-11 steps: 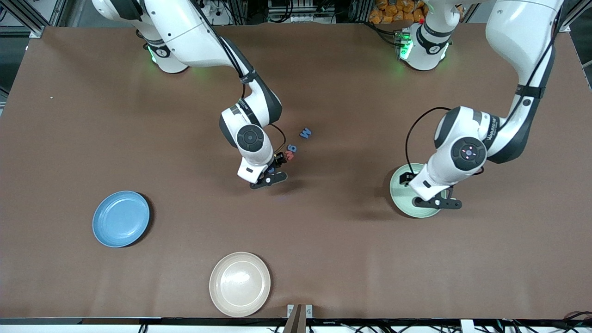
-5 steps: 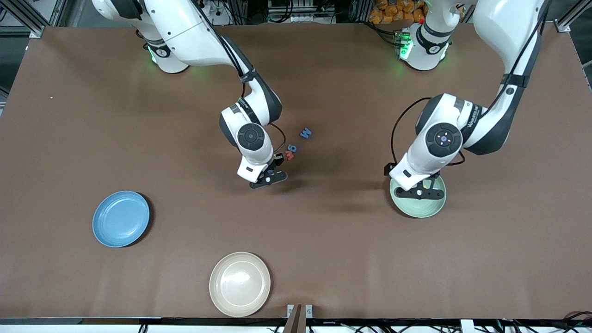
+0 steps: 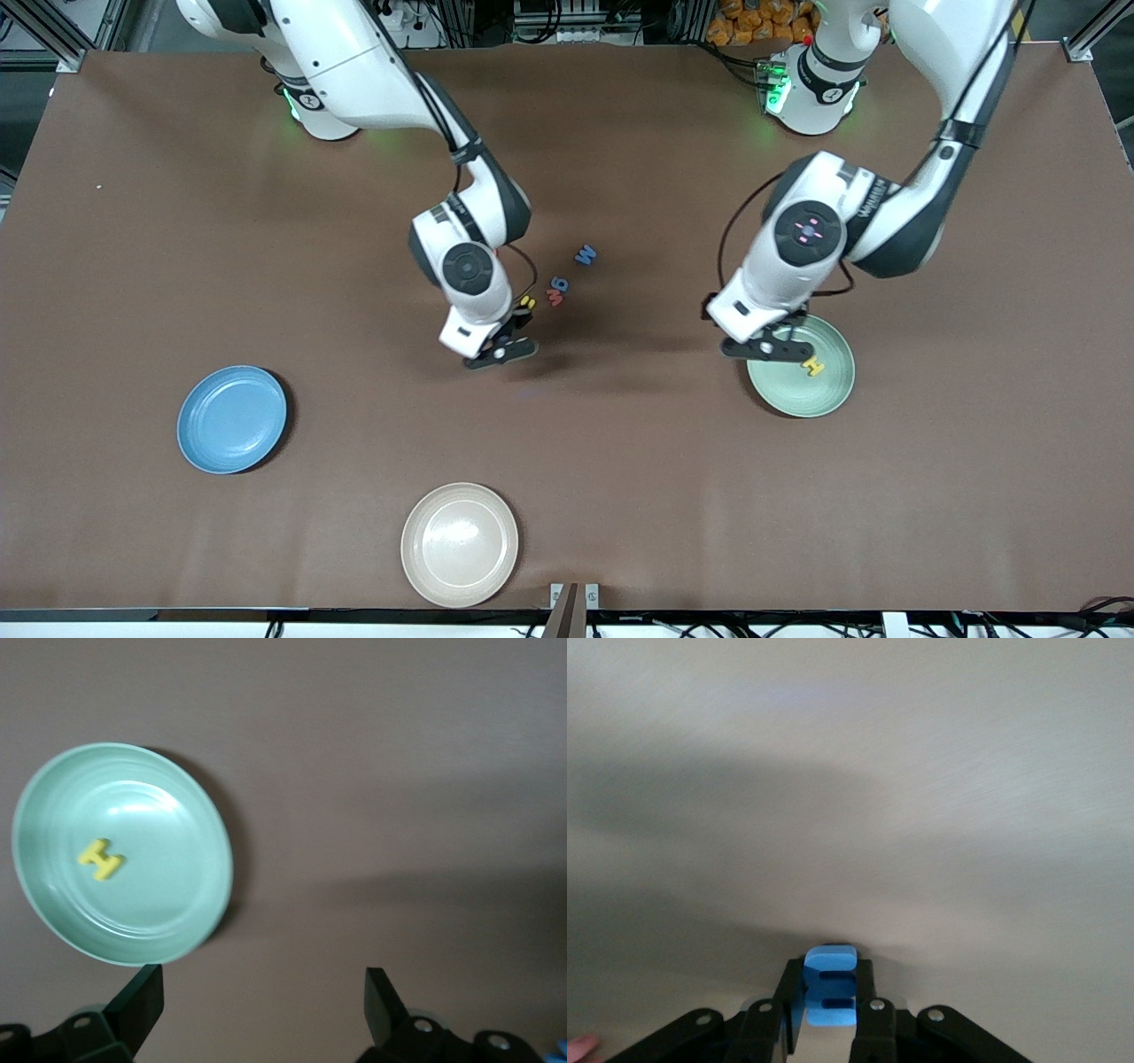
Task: Sort upper and lower case letters into plates
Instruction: 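Release the H onto the green plate and raise the left gripper, then grasp the pink lowercase a with the left gripper and lift it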
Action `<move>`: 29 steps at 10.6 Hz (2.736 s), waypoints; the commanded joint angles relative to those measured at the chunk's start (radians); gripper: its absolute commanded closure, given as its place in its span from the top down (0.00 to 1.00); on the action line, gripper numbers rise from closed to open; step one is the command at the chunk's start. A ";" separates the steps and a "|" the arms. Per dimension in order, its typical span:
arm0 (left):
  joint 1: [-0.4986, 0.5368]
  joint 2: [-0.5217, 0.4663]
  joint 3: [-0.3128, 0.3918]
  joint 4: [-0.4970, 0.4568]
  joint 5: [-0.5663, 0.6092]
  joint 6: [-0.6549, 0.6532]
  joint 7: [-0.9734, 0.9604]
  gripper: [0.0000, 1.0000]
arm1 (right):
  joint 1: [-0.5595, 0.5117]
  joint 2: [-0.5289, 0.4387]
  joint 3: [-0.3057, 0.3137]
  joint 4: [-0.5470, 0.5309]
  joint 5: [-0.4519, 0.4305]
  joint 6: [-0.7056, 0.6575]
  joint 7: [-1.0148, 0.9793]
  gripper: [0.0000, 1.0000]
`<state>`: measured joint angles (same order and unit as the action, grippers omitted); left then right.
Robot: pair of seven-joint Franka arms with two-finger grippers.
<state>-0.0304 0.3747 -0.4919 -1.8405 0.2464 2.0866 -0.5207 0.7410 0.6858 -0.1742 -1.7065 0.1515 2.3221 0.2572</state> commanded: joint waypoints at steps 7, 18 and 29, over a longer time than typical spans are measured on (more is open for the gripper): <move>-0.287 0.136 -0.074 0.203 -0.035 0.019 -0.194 1.00 | -0.391 -0.155 -0.113 -0.019 -0.007 -0.173 -0.513 0.00; -0.922 0.504 0.357 0.612 -0.105 0.165 -0.748 0.97 | -0.569 -0.064 -0.100 0.031 -0.044 -0.041 -0.688 1.00; -1.007 0.633 0.371 0.646 -0.107 0.220 -0.751 0.79 | -0.578 -0.022 -0.074 0.025 0.003 -0.021 -0.696 1.00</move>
<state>-1.0154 0.9781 -0.1406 -1.2314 0.1628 2.3040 -1.2639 0.1729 0.6569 -0.2540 -1.6923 0.1399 2.2991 -0.4349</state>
